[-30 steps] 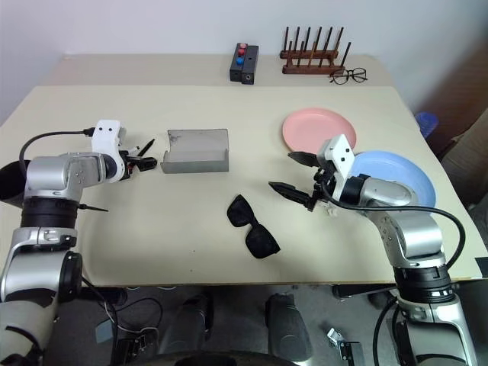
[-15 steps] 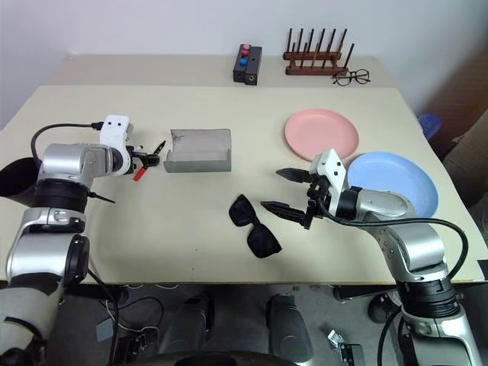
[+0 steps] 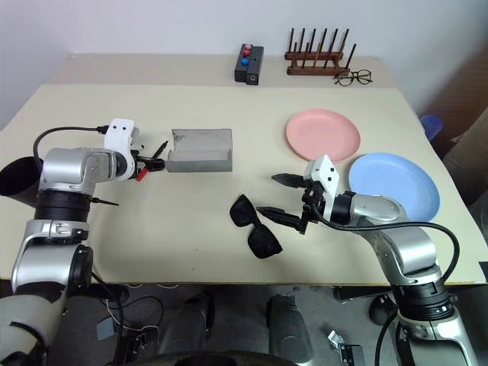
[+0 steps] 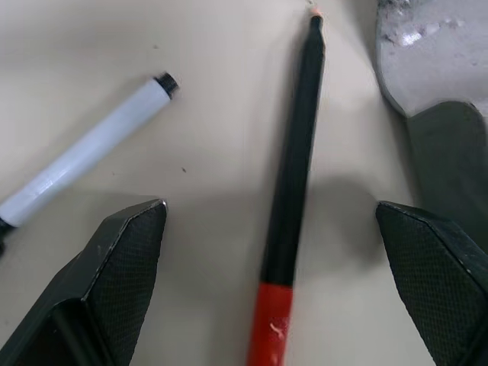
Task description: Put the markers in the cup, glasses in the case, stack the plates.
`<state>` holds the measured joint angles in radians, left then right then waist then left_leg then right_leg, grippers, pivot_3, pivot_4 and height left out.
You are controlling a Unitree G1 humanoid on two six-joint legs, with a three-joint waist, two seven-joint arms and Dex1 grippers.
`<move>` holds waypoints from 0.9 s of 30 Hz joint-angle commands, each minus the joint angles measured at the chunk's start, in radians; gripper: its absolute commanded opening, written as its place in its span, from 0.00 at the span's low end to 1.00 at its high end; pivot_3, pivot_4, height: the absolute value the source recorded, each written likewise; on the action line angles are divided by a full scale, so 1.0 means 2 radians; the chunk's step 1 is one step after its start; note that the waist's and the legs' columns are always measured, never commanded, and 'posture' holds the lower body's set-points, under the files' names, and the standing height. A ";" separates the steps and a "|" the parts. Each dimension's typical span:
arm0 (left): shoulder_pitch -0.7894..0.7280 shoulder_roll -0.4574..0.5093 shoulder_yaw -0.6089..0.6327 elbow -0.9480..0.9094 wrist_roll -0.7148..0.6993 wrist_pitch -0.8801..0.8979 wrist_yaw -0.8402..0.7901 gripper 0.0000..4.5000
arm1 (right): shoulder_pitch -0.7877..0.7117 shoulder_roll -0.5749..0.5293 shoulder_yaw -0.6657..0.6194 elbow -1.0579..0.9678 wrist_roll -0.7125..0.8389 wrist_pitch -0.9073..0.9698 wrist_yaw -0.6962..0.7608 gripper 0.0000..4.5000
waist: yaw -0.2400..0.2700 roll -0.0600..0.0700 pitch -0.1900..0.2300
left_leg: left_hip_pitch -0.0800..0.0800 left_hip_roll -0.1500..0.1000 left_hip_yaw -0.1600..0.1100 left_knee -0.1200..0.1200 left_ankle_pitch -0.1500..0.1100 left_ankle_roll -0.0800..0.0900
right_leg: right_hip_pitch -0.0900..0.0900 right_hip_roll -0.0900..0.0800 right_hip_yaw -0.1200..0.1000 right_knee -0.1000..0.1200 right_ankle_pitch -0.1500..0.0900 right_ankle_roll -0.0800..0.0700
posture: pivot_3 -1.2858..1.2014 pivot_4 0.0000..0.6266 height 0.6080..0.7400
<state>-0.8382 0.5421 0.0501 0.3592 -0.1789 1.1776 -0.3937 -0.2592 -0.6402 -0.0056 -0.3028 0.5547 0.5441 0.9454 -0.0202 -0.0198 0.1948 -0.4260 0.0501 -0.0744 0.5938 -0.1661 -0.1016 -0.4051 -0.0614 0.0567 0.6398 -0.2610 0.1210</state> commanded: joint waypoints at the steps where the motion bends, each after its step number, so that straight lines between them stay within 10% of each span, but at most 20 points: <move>1: 0.008 -0.003 -0.009 -0.006 -0.005 0.038 -0.004 0.99 | -0.007 0.003 0.001 -0.002 -0.001 -0.012 0.005 1.00 | 0.000 0.000 0.000 | 0.000 0.000 0.000 0.000 0.000 0.000 | 0.000 0.000 0.000 0.000 0.000 0.000 | 0.52 0.24 1.00; 6: 0.002 -0.008 -0.007 0.011 -0.001 0.042 0.006 0.80 | -0.016 0.004 0.006 -0.004 0.001 -0.006 0.003 1.00 | 0.000 0.000 0.000 | 0.000 0.000 0.000 0.000 0.000 0.000 | 0.000 0.000 0.000 0.000 -0.001 -0.001 | 0.52 0.24 1.00; 14: -0.002 -0.016 0.004 0.018 0.004 0.029 0.026 0.01 | -0.017 0.002 0.005 -0.011 0.004 0.001 -0.003 1.00 | 0.003 0.000 0.000 | 0.000 0.000 0.000 0.000 0.000 0.000 | 0.000 0.000 0.000 0.000 -0.001 -0.001 | 0.52 0.24 1.00; 27: 0.053 -0.051 0.130 -0.135 0.018 -0.317 0.151 0.01 | -0.025 0.006 0.007 -0.018 0.004 0.006 -0.018 1.00 | 0.002 -0.001 0.001 | -0.001 0.000 0.000 0.000 0.000 0.000 | 0.000 0.000 0.000 0.000 0.000 0.000 | 0.52 0.24 1.00</move>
<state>-0.7377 0.4263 0.2220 0.2105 -0.1417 0.6478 -0.1489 -0.2908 -0.6300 0.0262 -0.3046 0.5521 0.5622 0.9113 -0.0168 -0.0217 0.1959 -0.4275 0.0500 -0.0747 0.5939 -0.1660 -0.1019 -0.4061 -0.0618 0.0567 0.6395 -0.2605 0.1214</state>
